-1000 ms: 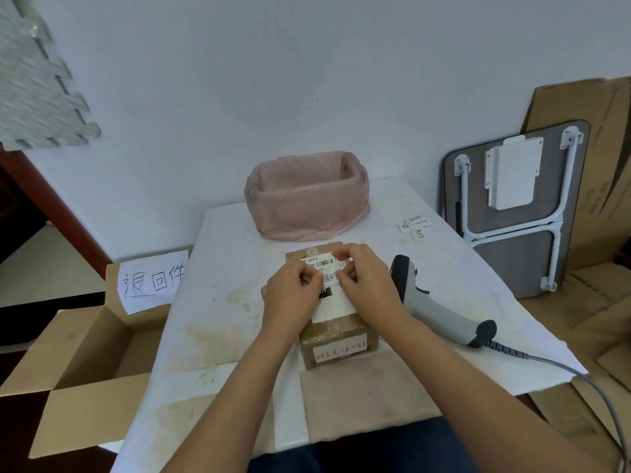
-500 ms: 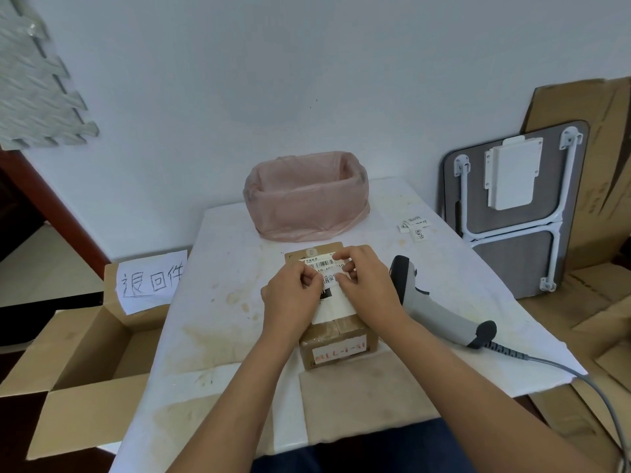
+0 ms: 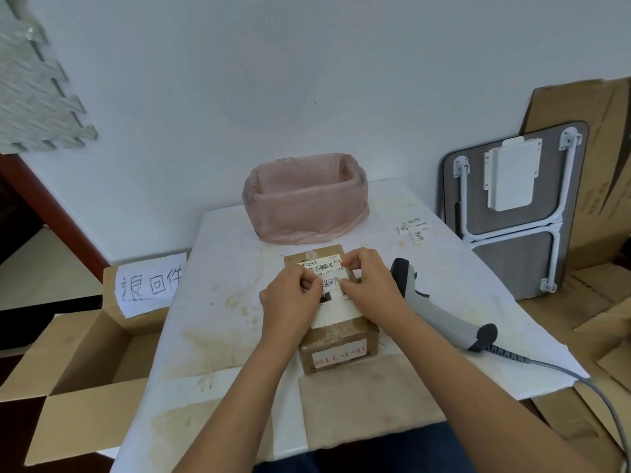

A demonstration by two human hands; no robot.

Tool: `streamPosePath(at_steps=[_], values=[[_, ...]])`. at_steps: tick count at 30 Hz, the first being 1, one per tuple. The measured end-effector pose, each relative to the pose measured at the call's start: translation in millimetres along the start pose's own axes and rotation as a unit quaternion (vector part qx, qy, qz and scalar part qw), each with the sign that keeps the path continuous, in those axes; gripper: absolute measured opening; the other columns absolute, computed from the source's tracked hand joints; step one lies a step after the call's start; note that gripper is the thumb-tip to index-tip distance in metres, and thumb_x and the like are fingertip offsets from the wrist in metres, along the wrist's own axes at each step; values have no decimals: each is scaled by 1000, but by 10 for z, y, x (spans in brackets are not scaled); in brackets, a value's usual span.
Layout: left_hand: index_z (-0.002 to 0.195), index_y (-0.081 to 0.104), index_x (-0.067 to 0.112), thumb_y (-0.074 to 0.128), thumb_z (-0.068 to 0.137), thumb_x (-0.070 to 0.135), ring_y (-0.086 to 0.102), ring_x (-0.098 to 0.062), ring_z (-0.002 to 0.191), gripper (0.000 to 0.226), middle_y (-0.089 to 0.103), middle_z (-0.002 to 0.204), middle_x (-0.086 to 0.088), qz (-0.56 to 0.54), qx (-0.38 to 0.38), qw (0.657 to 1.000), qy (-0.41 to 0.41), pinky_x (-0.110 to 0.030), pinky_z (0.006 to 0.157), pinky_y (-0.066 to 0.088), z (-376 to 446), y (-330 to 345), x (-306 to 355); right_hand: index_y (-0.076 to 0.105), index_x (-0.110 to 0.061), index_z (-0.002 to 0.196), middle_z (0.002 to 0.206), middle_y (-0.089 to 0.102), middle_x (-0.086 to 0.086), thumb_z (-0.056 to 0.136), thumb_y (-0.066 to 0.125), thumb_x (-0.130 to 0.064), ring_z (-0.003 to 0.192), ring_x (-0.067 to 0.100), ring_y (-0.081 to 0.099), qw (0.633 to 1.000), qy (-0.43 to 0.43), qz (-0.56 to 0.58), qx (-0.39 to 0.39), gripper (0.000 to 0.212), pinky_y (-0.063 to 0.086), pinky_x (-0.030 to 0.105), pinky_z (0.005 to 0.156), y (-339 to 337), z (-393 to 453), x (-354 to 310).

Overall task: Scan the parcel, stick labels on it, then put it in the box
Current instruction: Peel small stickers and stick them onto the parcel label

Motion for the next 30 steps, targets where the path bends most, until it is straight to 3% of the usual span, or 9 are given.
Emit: streamPosePath(at_steps=[7,13,18,24,30], values=[[73,65,23,62,85,25,60,-6,75,12,64,73,10,-11,1,1000,-8,-50,90,49,-12,3,-8,56,-12,101,115,52,3,80,58,-1,101,15,55,1000,-14,2,4,24,48,32,88,-6,-45,3],[74,64,23,62,85,24,60,-7,76,12,64,74,10,3,4,1000,3,-49,90,49,-4,5,7,68,-14,94,117,49,-3,82,58,-4,102,9,53,998,-43,-33,15,18,36,6,77,1,-97,-21],[75,64,23,62,86,25,59,-6,75,11,64,74,10,11,8,1000,11,-48,89,49,-3,-2,5,69,-11,98,118,50,-3,84,58,-6,106,12,54,997,-49,-55,13,19,39,17,85,16,-91,-25],[86,65,30,62,88,27,56,-3,75,4,60,75,13,25,6,1000,15,-47,92,48,-2,-8,6,69,-12,107,127,48,-1,90,52,-6,121,12,43,993,-69,-99,18,24,26,7,86,39,-145,-57],[96,69,28,62,89,23,57,-4,75,11,58,76,14,19,4,1000,15,-44,90,50,-7,-43,-36,70,-16,112,130,47,0,93,49,-7,121,15,42,987,-89,-130,16,29,40,21,90,57,-188,-90]])
Point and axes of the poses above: each hand's wrist, its own z-axis towards the middle knuckle, its own y-axis out of the palm, x = y × z, the point moved 5 cm from there along z, towards the middle knuckle
